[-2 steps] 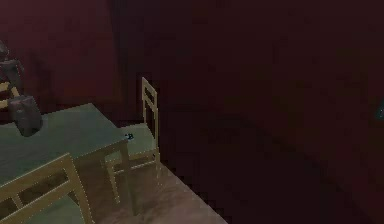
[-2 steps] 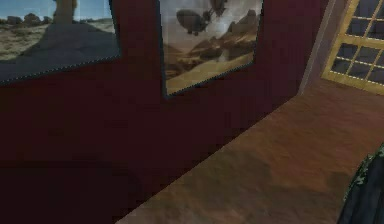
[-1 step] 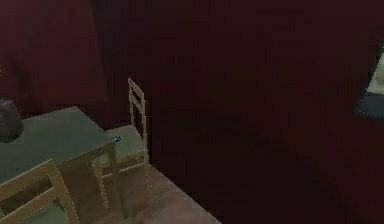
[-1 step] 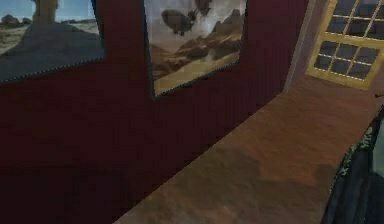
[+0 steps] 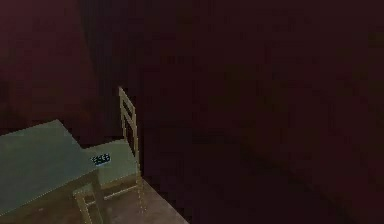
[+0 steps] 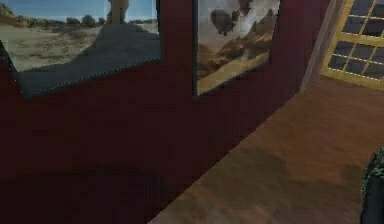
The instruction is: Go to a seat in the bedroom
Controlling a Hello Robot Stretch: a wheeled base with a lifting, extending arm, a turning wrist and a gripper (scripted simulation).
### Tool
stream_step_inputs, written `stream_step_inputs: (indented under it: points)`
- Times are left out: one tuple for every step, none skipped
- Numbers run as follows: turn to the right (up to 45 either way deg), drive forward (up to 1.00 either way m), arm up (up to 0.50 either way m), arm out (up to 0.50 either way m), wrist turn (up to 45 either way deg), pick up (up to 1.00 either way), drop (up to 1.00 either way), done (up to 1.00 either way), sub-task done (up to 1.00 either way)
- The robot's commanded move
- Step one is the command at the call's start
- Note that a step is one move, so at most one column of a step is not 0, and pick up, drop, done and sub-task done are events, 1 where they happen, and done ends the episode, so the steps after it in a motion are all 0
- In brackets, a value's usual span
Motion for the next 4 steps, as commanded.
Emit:
stream_step_inputs:
  points:
    - [45.0, 0.0, 0.0, 0.0, 0.0, 0.0, 0.0, 0.0, 0.0]
    - [18.0, 0.0, 0.0, 0.0, 0.0, 0.0, 0.0, 0.0, 0.0]
    - [0.0, 0.05, 0.0, 0.0, 0.0, 0.0, 0.0, 0.0, 0.0]
    - [-45.0, 0.0, 0.0, 0.0, 0.0, 0.0, 0.0, 0.0, 0.0]
